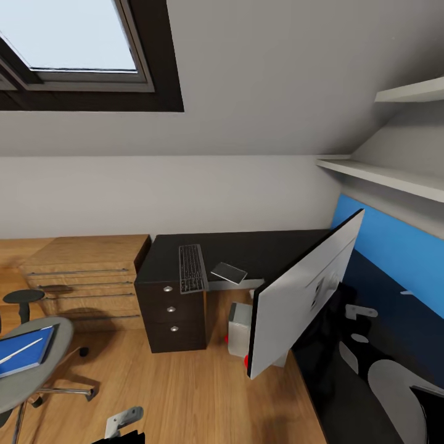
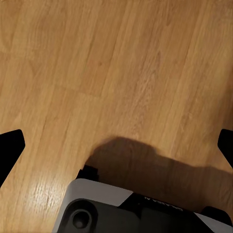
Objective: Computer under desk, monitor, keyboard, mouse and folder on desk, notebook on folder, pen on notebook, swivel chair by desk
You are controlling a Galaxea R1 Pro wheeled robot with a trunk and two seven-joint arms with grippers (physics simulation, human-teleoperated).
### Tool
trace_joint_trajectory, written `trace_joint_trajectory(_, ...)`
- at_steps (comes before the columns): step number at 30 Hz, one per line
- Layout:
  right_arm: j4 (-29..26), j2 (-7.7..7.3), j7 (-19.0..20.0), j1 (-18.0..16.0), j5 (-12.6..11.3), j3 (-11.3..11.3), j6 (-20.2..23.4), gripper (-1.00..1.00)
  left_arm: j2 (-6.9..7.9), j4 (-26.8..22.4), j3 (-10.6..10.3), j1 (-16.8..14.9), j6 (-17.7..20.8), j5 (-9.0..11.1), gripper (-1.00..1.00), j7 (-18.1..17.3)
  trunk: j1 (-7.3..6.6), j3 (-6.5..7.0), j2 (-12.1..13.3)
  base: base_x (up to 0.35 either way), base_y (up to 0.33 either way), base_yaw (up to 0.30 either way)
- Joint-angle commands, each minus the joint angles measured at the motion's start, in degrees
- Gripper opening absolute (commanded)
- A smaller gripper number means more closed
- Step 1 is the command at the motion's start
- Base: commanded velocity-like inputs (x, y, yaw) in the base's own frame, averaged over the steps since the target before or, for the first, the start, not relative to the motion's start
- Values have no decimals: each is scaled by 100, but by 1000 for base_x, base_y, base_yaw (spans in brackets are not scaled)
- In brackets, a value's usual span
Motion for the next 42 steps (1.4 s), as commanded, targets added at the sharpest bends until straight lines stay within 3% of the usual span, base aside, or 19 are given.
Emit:
trace_joint_trajectory(1,9,1,-13,-6,60,-43,-20,100,-4,-8,7,-4,24,61,100,39,2,-10,-9,2,0,0)
trace_joint_trajectory(25,1,-43,-11,-7,58,-43,-15,100,-4,1,7,-4,-34,61,100,39,2,-10,-9,18,0,0)
trace_joint_trajectory(26,1,-43,-12,-7,57,-43,-13,-100,-4,1,5,-4,-34,61,100,39,2,-10,-9,0,0,0)
trace_joint_trajectory(42,0,-43,-4,-7,64,-40,-11,-100,-4,1,7,-4,-36,61,100,34,2,-10,-9,0,0,0)
